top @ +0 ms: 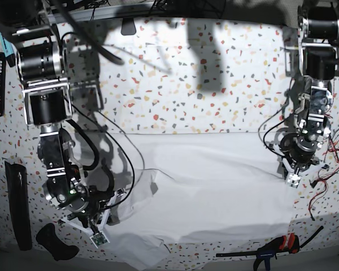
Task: Fold the T-shirt properly
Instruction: 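Grasp the collar-side edge with both grippers and lift it, then pull the lifted edge toward the hem with both grippers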
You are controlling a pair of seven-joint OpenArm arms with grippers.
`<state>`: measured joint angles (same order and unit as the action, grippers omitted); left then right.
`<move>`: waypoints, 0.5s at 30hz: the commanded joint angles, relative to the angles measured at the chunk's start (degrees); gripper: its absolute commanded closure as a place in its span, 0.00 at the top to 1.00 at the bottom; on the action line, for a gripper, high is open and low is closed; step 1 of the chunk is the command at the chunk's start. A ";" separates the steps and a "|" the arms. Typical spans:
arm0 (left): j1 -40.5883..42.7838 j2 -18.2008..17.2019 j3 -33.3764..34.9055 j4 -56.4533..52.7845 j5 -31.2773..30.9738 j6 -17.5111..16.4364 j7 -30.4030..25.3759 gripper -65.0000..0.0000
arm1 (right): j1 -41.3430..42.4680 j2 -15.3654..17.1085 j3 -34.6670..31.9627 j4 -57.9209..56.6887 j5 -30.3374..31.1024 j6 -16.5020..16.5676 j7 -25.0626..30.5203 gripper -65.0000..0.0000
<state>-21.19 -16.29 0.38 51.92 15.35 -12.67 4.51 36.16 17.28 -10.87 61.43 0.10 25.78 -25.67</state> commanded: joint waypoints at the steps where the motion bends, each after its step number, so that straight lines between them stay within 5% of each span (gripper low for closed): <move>1: -2.51 -0.87 -0.31 -0.13 -0.24 0.72 -1.73 0.00 | 2.75 0.31 0.39 -0.39 -0.13 -0.50 1.57 0.00; 8: -3.87 -0.72 -0.31 -2.99 -0.46 0.70 -4.57 0.00 | 4.39 0.33 0.39 -8.17 -0.13 -1.11 5.42 0.00; 15: -3.69 -0.72 -0.31 -2.99 -0.44 0.70 -4.52 0.00 | 4.66 0.17 0.42 -9.38 -2.49 -7.58 5.66 0.00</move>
<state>-23.22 -16.32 0.38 48.10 15.38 -12.60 1.48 38.28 16.99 -10.87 51.09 -2.50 18.90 -21.52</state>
